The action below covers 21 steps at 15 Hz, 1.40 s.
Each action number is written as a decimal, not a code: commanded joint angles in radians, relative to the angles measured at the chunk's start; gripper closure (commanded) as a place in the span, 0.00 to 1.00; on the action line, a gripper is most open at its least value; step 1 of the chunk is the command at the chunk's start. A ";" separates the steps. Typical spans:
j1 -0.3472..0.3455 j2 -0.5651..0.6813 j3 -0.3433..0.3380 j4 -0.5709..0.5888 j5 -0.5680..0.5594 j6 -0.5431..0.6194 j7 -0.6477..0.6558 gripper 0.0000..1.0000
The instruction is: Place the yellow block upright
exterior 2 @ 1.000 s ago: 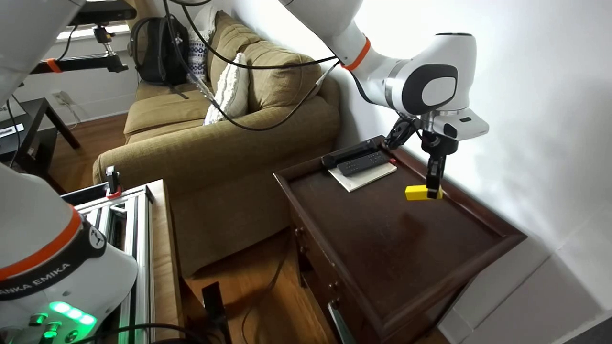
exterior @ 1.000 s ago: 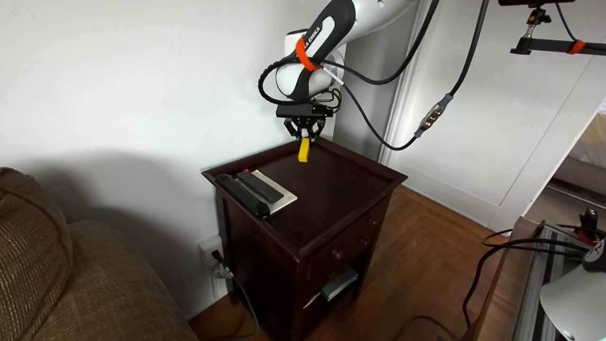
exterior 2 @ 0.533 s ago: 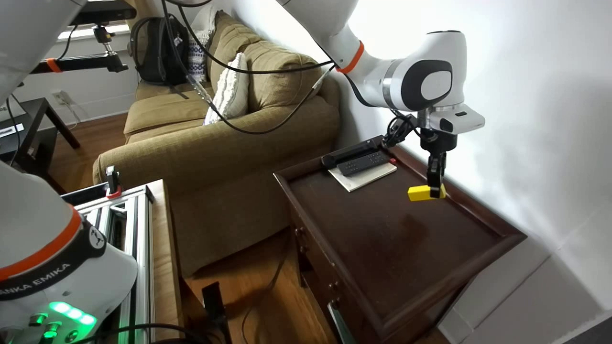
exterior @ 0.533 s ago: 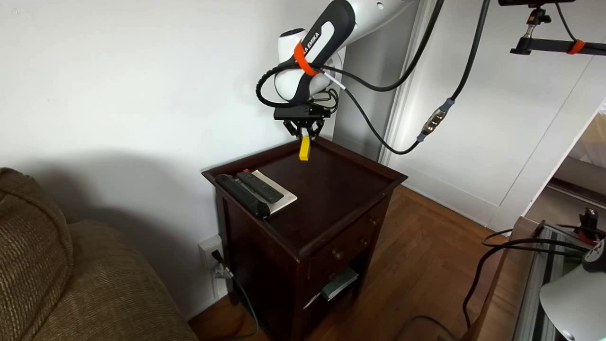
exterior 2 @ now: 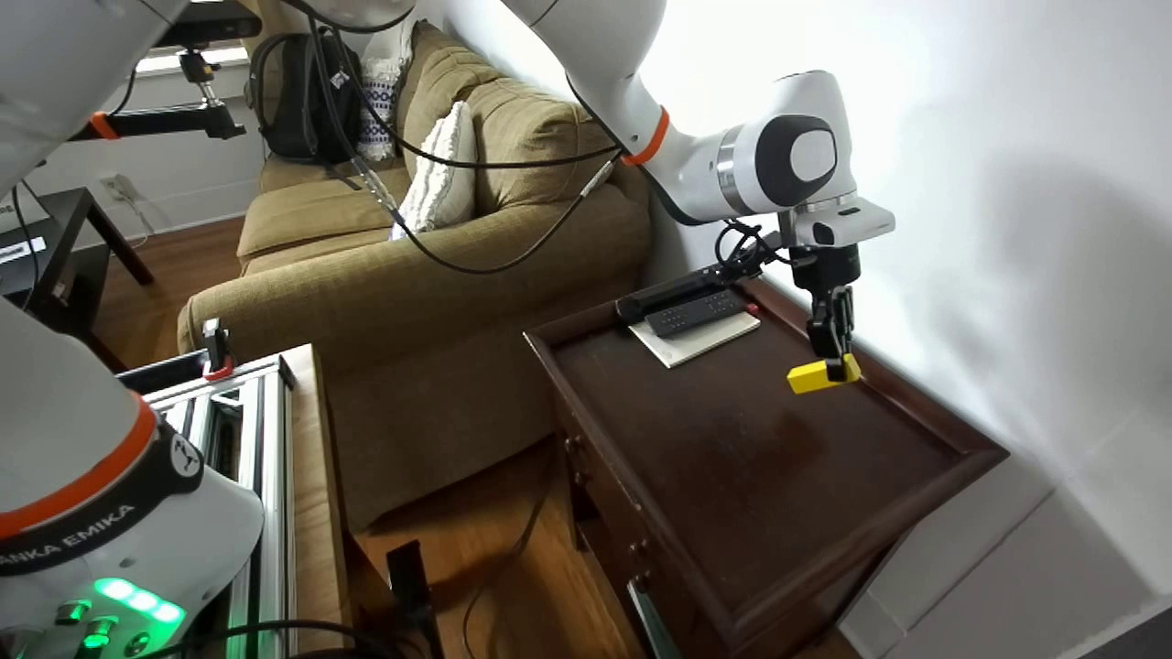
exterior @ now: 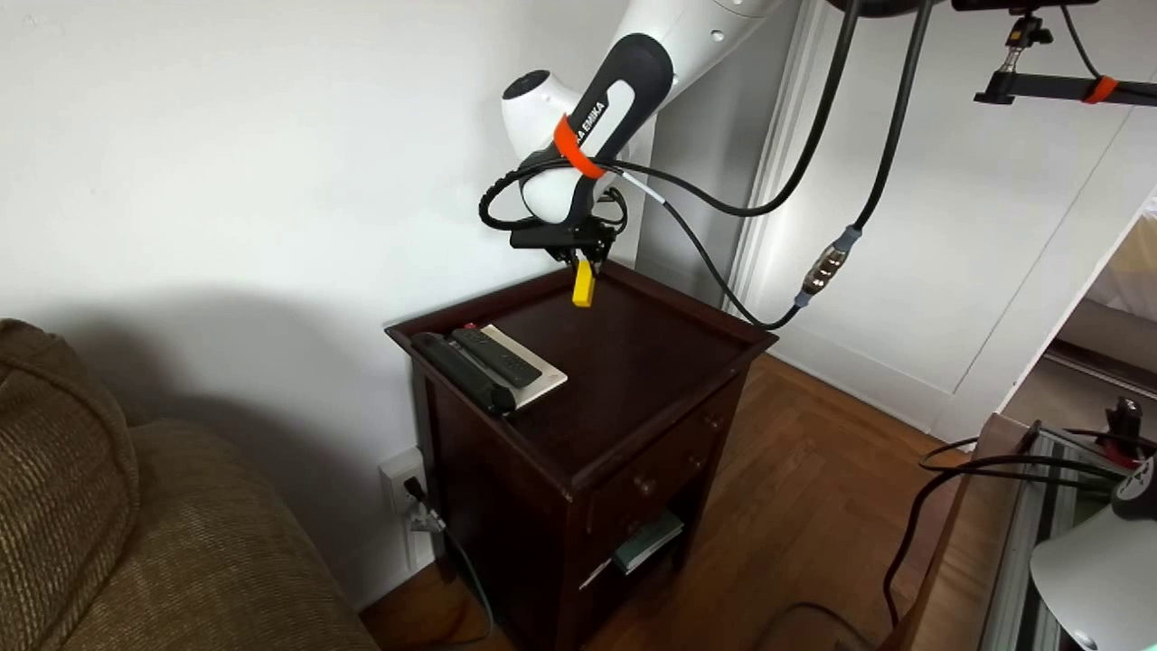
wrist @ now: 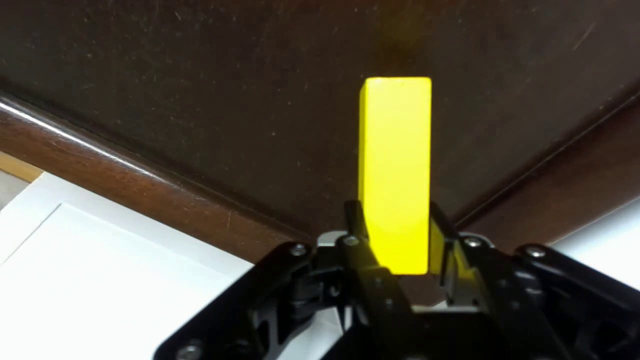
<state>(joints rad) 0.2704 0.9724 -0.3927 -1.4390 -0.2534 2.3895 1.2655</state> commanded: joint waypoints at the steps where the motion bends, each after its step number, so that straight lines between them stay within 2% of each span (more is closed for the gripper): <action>1: 0.026 0.032 -0.022 0.009 -0.066 0.015 0.100 0.92; 10: 0.103 0.067 -0.097 -0.001 -0.254 0.021 0.327 0.92; 21: 0.138 0.095 -0.108 -0.007 -0.429 -0.014 0.611 0.92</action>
<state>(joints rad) 0.3941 1.0554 -0.4865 -1.4412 -0.6201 2.3894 1.7952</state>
